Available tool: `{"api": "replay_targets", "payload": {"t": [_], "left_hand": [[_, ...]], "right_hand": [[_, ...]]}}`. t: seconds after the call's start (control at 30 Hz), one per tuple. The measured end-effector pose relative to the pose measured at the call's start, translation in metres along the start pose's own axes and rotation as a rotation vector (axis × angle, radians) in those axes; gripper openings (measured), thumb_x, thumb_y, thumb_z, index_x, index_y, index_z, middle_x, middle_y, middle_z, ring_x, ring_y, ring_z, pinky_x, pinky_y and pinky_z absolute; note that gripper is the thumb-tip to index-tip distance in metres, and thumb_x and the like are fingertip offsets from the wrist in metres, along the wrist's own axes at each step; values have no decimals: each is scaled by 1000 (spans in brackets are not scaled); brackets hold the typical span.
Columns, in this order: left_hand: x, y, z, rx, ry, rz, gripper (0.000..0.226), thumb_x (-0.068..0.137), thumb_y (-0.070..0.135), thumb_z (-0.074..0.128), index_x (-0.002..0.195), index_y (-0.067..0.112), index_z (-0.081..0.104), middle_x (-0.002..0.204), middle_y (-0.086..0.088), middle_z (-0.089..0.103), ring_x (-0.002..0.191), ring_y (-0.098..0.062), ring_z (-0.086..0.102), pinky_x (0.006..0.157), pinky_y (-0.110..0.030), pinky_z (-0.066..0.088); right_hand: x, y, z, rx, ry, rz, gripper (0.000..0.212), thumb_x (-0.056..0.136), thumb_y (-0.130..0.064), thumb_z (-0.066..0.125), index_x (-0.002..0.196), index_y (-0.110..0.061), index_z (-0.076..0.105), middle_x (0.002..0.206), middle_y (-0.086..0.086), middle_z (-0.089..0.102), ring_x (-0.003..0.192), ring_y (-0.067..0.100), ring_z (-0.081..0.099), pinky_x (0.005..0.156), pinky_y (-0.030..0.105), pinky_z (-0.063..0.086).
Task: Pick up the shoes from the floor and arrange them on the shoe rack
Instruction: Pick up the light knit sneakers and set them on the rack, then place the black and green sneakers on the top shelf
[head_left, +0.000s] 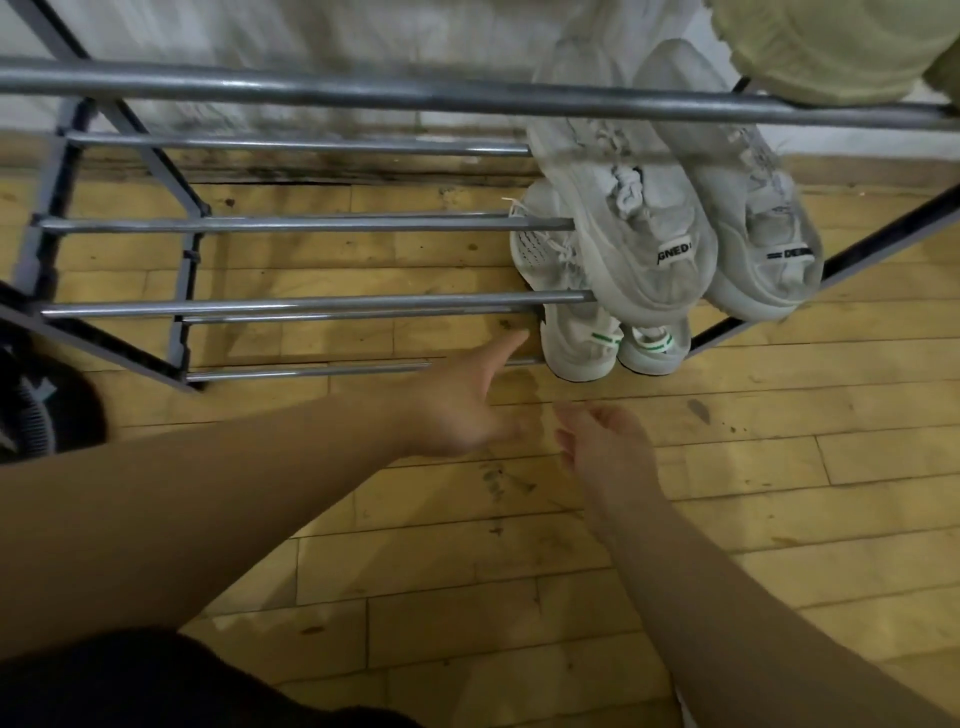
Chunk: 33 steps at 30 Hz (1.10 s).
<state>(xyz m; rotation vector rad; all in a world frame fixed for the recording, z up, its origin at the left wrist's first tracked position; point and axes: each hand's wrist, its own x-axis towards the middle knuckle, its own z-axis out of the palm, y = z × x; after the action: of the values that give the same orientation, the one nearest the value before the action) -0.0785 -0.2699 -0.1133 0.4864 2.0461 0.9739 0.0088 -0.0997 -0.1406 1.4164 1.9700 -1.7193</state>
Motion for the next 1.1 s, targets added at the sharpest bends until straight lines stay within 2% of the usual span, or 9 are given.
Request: {"api": "replay_targets", "payload": {"t": [0.13, 0.2, 0.3, 0.43, 0.7, 0.83, 0.93, 1.0, 1.1], "left_hand": [[-77, -52, 1, 155, 75, -100, 94, 90, 47, 72, 161, 43, 10, 166, 12, 27, 145, -8, 37, 110, -27, 38], [-119, -83, -3, 166, 176, -193, 90, 90, 45, 73, 160, 44, 16, 162, 14, 31, 141, -6, 38, 109, -24, 35], [-180, -125, -6, 50, 418, -350, 85, 89, 40, 75, 157, 45, 24, 155, 13, 38, 129, -5, 45, 105, -26, 40], [-258, -174, -1, -125, 678, -493, 81, 90, 37, 75, 156, 41, 28, 149, 11, 42, 127, -7, 46, 103, -29, 42], [-350, -246, -26, -35, 985, -734, 84, 89, 48, 73, 158, 27, 31, 151, -1, 41, 138, -23, 41, 114, -41, 39], [-366, -280, -34, 41, 943, -936, 101, 77, 69, 72, 158, 36, 21, 149, -6, 39, 134, -34, 43, 108, -52, 44], [-365, -287, -15, -68, 742, -1051, 124, 66, 72, 75, 158, 45, -4, 153, -10, 27, 135, -37, 39, 105, -55, 47], [-361, -288, 0, -62, 701, -1049, 126, 69, 61, 76, 154, 51, -17, 153, -10, 23, 132, -36, 40, 99, -53, 50], [-365, -284, 1, -200, 825, -893, 119, 77, 50, 79, 154, 56, -13, 152, -3, 27, 123, -24, 44, 94, -40, 50]], "right_hand": [[-42, -4, 21, -358, -278, -109, 31, 83, -46, 78, 108, -31, 66, 107, -13, 66, 96, 6, 64, 75, 27, 54], [-60, -5, 39, -471, -398, -132, 28, 86, -44, 76, 109, -35, 64, 108, -15, 64, 99, 6, 61, 80, 28, 53], [-89, -8, 81, -583, -546, -146, 34, 88, -44, 75, 118, -35, 62, 113, -15, 60, 103, 7, 57, 86, 32, 51], [-138, -18, 155, -691, -751, -222, 33, 90, -40, 75, 119, -27, 64, 111, -10, 62, 98, 6, 57, 72, 24, 44], [-210, -11, 280, -885, -888, -330, 40, 91, -41, 74, 127, -31, 58, 129, -7, 56, 109, 14, 54, 78, 28, 43], [-223, -2, 306, -925, -919, -311, 42, 92, -38, 74, 130, -30, 58, 133, -6, 55, 109, 14, 53, 69, 25, 41], [-225, 6, 311, -932, -925, -281, 43, 91, -36, 75, 131, -29, 57, 134, -4, 56, 112, 16, 54, 80, 29, 47], [-227, 9, 308, -920, -938, -272, 46, 91, -36, 75, 133, -31, 55, 136, -4, 55, 114, 17, 55, 86, 33, 49], [-227, 10, 302, -873, -947, -284, 49, 90, -36, 76, 134, -37, 53, 137, -6, 54, 119, 17, 54, 88, 34, 49]]}}
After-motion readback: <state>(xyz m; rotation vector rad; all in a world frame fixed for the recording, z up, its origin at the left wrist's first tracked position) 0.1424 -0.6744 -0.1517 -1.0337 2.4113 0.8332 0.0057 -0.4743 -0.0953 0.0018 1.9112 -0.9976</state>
